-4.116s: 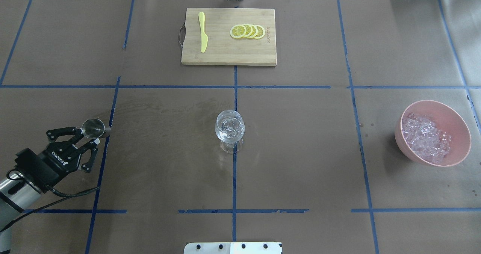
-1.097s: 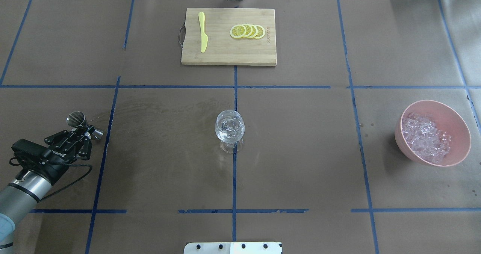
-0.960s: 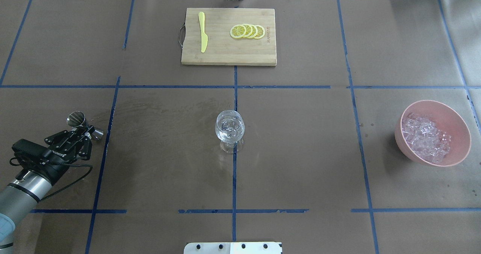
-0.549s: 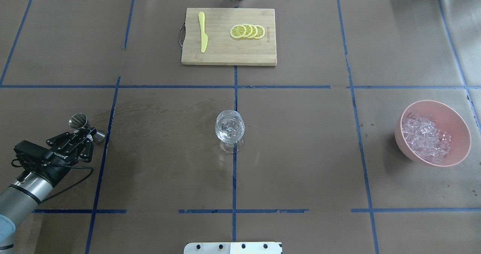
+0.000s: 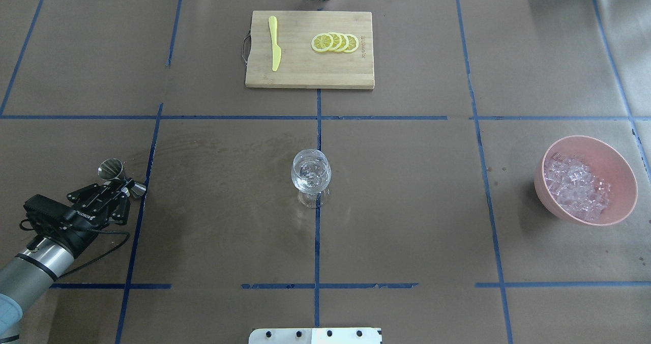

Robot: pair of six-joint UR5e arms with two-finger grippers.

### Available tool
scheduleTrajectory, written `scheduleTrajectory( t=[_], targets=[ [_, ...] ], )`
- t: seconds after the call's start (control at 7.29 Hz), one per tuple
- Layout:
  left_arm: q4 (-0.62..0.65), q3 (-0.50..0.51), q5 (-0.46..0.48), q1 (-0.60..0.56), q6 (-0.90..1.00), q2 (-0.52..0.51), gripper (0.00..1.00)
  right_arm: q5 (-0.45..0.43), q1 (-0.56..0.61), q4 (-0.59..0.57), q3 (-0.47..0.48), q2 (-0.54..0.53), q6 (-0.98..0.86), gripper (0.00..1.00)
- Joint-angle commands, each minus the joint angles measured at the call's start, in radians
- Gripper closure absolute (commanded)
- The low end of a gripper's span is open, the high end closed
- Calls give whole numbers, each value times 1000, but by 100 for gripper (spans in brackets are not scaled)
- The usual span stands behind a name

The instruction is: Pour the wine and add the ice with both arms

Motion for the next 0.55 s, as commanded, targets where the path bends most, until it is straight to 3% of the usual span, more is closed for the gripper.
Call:
scheduleTrajectory(
  t=[0.0, 0.41],
  targets=[
    [0, 0, -15, 4, 0, -5, 95, 0, 0, 0, 0, 0, 0, 0],
    [0, 6, -12, 4, 0, -5, 85, 0, 0, -2, 0, 0, 0, 0]
  ],
)
